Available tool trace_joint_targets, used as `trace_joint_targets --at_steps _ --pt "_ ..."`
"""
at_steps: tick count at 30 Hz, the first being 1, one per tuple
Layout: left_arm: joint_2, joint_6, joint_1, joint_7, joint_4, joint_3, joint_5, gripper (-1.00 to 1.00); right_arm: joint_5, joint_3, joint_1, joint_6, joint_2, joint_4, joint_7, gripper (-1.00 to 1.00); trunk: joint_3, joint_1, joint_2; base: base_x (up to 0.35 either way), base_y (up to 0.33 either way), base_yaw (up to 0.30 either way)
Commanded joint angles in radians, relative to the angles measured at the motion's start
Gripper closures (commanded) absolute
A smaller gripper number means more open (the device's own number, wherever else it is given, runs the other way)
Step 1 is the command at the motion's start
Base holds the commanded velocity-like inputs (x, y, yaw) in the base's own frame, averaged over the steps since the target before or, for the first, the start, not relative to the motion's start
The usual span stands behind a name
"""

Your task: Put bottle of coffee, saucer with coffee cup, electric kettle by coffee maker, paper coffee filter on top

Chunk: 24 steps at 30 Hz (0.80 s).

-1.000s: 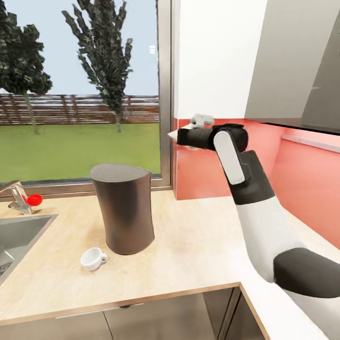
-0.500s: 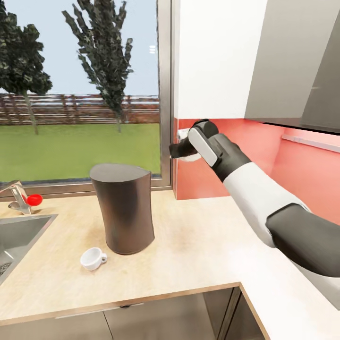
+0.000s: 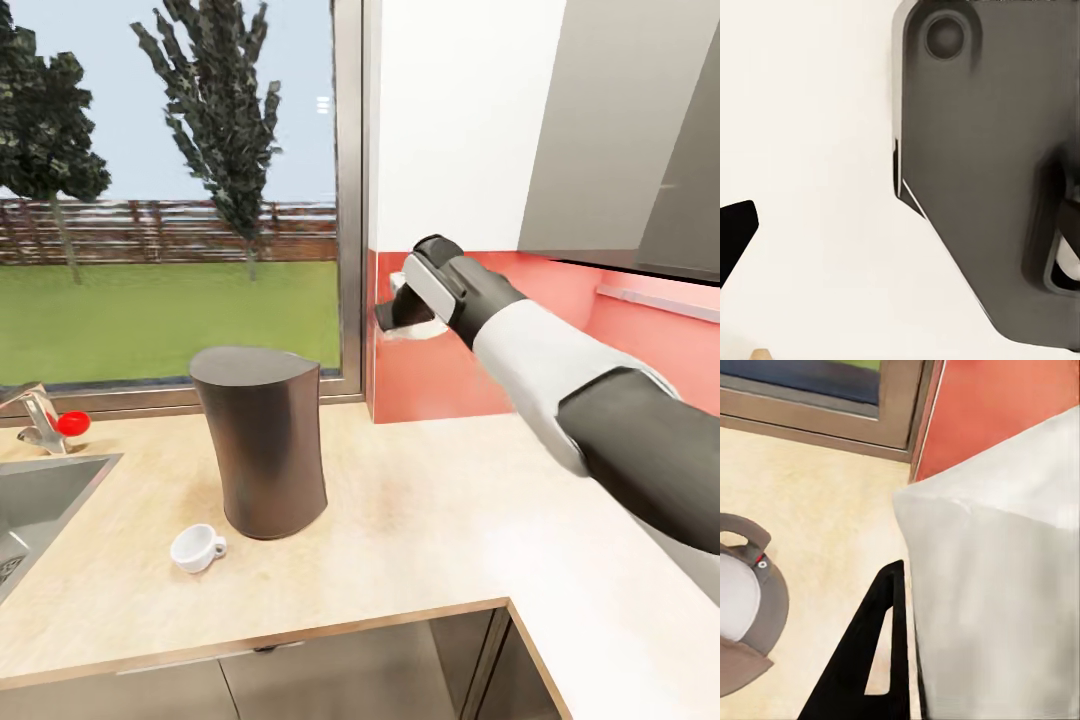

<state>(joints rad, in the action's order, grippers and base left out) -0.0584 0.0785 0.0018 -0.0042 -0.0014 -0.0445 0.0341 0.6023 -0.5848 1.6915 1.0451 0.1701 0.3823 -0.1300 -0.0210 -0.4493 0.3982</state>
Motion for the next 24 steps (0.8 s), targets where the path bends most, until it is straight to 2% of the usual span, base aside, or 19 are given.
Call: trace_joint_targets --at_steps 1,3,7,24 --pt "0.001 0.003 0.0 0.0 0.0 -0.006 0.003 -1.0 0.015 -0.007 0.048 0.002 0.004 -0.062 0.001 1.0 -0.002 -0.001 0.002 0.0 0.0 0.0" --pt "0.003 0.003 0.0 0.0 0.0 -0.008 0.001 -1.0 0.015 -0.007 0.135 0.002 0.004 -0.181 0.068 1.0 -0.002 -0.001 0.002 0.0 0.0 0.0" --pt "0.005 0.003 0.0 0.0 0.0 -0.009 0.001 -1.0 0.014 -0.008 0.179 0.002 0.004 -0.275 0.145 1.0 -0.002 -0.001 0.002 0.0 0.0 0.0" --pt "0.0 0.003 0.0 0.0 0.004 -0.011 0.001 -1.0 0.006 -0.017 0.188 0.002 0.004 -0.293 0.159 1.0 -0.002 -0.001 0.002 0.0 0.0 0.0"
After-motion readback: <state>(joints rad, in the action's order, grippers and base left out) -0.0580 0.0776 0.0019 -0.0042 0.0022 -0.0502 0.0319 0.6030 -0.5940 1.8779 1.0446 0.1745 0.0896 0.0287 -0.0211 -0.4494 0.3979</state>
